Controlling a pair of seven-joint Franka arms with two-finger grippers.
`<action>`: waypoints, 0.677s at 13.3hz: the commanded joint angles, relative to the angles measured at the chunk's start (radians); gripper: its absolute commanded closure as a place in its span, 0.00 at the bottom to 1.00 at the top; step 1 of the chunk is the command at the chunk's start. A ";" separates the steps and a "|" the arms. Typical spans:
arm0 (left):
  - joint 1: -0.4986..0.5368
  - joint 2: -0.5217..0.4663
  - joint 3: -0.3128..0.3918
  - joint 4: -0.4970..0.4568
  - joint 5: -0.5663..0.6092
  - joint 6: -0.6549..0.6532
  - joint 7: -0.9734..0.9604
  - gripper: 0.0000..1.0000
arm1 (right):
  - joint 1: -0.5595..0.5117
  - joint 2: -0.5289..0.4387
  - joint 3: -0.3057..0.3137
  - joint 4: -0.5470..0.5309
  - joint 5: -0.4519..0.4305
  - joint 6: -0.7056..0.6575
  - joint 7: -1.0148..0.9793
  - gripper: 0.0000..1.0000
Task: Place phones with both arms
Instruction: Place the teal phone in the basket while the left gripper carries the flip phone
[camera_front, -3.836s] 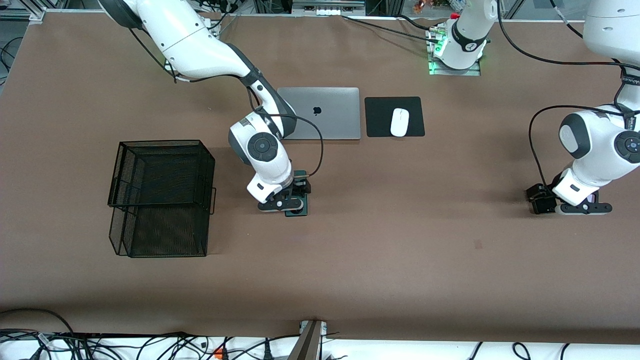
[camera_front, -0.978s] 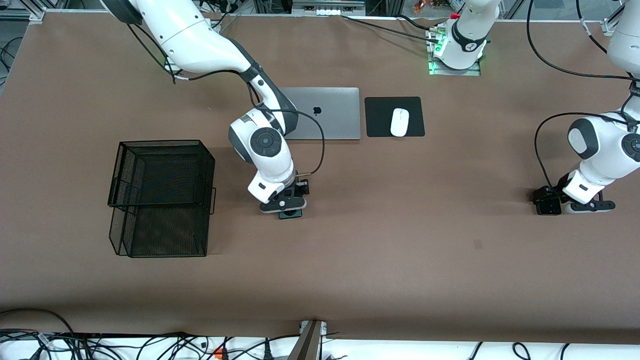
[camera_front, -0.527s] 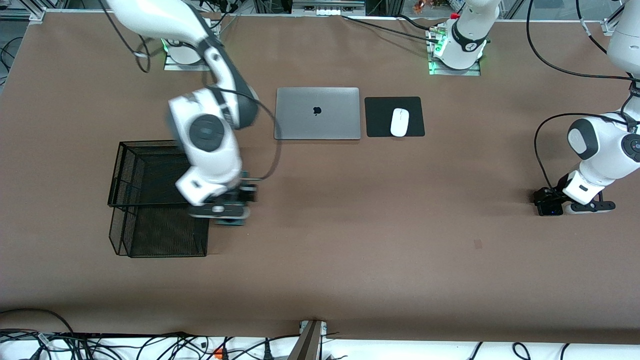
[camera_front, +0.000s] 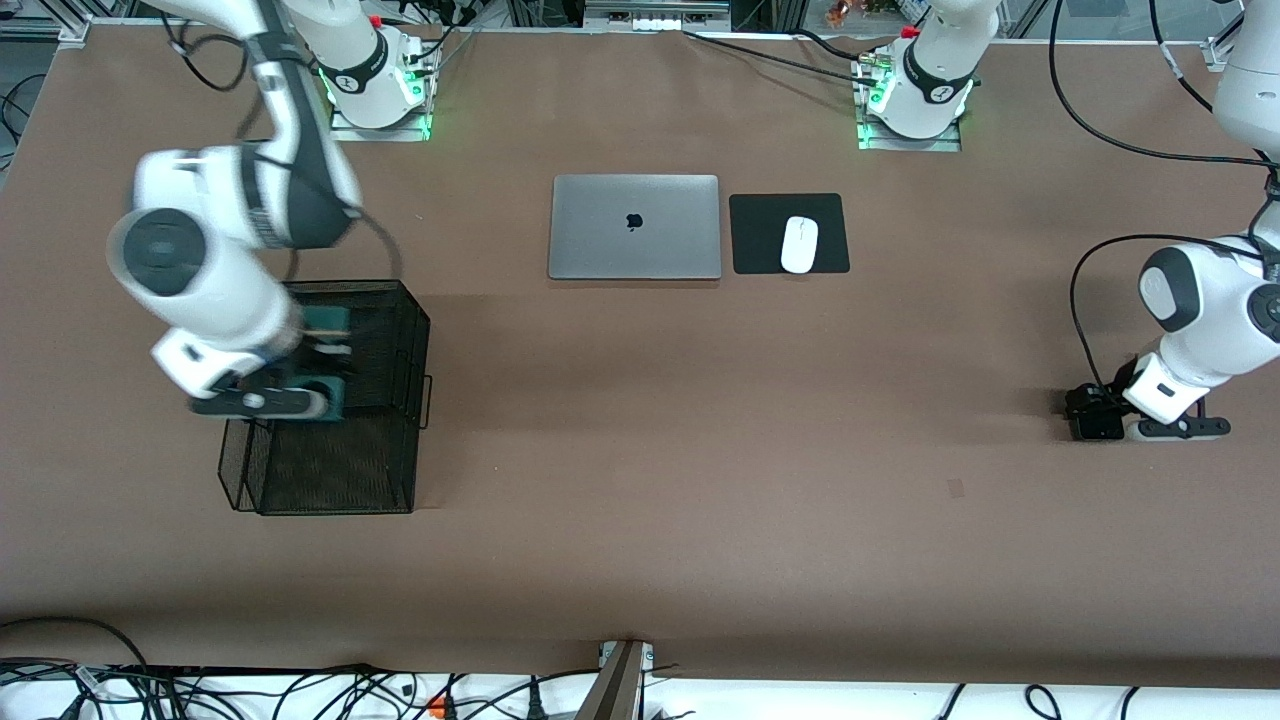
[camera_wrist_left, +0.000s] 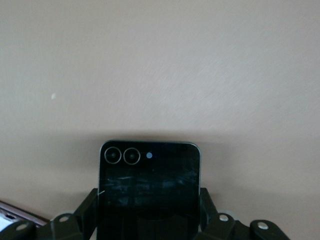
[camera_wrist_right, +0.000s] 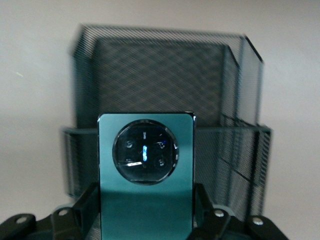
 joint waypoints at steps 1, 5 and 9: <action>-0.069 -0.029 -0.002 0.064 0.032 -0.100 -0.084 1.00 | 0.011 -0.156 -0.043 -0.241 0.018 0.119 -0.063 1.00; -0.224 -0.056 -0.007 0.080 0.016 -0.178 -0.297 1.00 | 0.011 -0.178 -0.094 -0.399 0.018 0.314 -0.139 1.00; -0.318 -0.065 -0.128 0.114 0.018 -0.310 -0.550 1.00 | 0.011 -0.146 -0.117 -0.408 0.018 0.359 -0.170 1.00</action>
